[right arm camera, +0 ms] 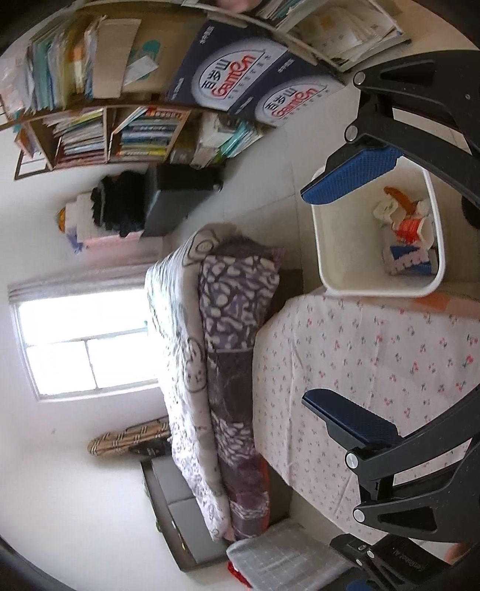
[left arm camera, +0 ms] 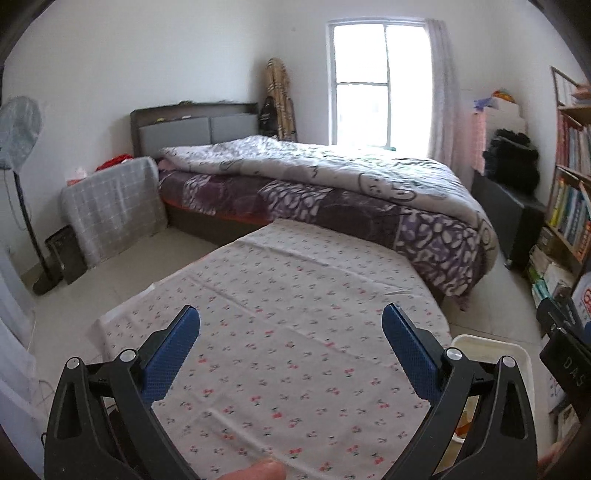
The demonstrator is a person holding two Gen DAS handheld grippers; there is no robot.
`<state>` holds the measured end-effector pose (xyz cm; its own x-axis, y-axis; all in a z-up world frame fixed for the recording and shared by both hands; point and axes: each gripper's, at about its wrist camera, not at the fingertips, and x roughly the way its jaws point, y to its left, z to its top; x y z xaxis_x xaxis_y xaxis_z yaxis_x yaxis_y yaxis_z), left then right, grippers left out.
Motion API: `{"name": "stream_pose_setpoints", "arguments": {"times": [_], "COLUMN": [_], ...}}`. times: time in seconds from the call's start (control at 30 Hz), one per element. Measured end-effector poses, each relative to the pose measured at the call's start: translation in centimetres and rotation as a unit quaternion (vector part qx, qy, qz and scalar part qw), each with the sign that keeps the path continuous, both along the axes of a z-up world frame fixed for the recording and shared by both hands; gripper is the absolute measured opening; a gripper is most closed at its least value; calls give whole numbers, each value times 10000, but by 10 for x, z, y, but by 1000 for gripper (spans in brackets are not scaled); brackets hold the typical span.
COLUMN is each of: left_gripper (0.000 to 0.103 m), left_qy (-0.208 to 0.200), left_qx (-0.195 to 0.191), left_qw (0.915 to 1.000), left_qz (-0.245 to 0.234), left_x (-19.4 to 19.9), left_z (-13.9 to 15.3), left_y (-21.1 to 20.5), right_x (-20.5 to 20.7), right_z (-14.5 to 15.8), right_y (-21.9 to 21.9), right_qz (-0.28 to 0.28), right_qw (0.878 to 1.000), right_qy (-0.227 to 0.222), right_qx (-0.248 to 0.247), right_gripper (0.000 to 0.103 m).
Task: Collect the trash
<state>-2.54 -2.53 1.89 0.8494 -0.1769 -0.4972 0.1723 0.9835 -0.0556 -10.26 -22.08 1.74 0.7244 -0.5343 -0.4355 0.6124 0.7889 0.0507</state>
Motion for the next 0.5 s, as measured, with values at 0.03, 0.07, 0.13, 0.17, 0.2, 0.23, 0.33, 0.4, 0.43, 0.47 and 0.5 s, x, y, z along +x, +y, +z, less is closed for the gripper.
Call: {"name": "stream_pose_setpoints", "arguments": {"times": [0.03,0.07,0.13,0.17,0.2,0.23,0.33,0.4,0.43,0.47,0.5], "left_gripper": [96,96,96,96,96,96,96,96,96,96,96], "left_qy": [30,50,78,105,132,160,218,234,234,233,231], "left_qx": [-3,9,39,52,55,54,45,38,39,47,52], "left_qw": [10000,10000,9998,9997,9996,9995,9992,9990,9990,9989,9989], "left_qz": [47,74,156,207,235,261,340,379,387,397,406], "left_x": [1,2,5,8,10,12,16,18,18,18,18], "left_z": [-1,-2,-5,-7,-8,-9,-11,-12,-12,-11,-12], "left_y": [5,9,15,20,22,26,34,38,38,39,39], "right_x": [2,5,10,13,14,17,22,24,25,26,26], "right_z": [0,0,-2,-3,-4,-5,-7,-8,-8,-8,-8], "right_y": [4,9,14,18,21,25,34,40,43,47,49], "right_qz": [37,74,148,195,222,276,405,483,518,549,580], "right_qw": [10000,10000,9998,9998,9997,9996,9991,9987,9984,9981,9978], "right_qy": [-15,-20,-9,8,16,31,51,55,55,48,40], "right_qx": [-32,-64,-92,-98,-100,-100,-127,-181,-229,-280,-323], "right_gripper": [96,96,96,96,96,96,96,96,96,96,96]}}
